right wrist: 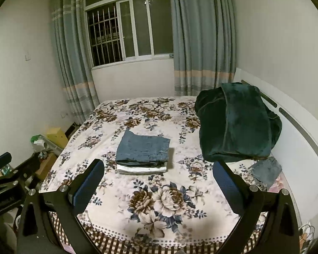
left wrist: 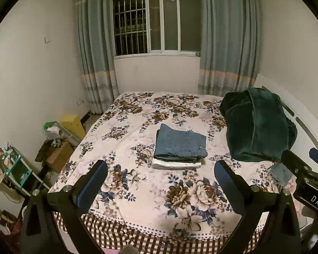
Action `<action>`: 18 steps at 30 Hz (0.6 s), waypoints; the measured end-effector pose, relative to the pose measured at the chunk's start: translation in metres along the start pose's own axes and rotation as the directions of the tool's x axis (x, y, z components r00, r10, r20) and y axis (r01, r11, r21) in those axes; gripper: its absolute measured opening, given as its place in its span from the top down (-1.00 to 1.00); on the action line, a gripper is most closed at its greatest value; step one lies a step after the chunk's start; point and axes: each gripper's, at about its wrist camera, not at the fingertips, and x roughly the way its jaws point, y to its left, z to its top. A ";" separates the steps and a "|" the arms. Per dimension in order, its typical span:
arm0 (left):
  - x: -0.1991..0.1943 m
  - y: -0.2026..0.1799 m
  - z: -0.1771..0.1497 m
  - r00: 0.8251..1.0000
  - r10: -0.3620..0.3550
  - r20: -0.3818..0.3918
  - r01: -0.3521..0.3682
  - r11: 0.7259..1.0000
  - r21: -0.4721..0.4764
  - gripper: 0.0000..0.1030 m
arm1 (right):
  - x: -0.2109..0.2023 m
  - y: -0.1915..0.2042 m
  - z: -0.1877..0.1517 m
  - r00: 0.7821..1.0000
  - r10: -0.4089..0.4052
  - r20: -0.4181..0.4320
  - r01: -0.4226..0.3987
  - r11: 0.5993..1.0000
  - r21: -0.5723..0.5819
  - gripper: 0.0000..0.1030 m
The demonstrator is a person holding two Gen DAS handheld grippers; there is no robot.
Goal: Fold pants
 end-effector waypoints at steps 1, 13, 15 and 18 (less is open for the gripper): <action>0.000 0.000 0.000 1.000 0.000 0.000 0.000 1.000 0.001 -1.00 | 0.000 0.001 -0.001 1.000 -0.002 -0.001 0.002 1.000 0.001 -1.00; -0.005 -0.004 0.000 1.000 -0.001 -0.001 0.001 1.000 0.005 -1.00 | 0.000 0.000 0.002 1.000 0.022 -0.011 -0.022 1.000 -0.008 -1.00; -0.003 -0.004 0.000 1.000 -0.002 0.000 0.002 1.000 0.001 -1.00 | 0.000 -0.001 0.002 1.000 0.021 -0.009 -0.021 1.000 -0.009 -1.00; -0.005 -0.004 0.001 1.000 -0.002 -0.001 0.002 1.000 0.001 -1.00 | 0.000 -0.001 0.002 1.000 0.021 -0.010 -0.021 1.000 -0.009 -1.00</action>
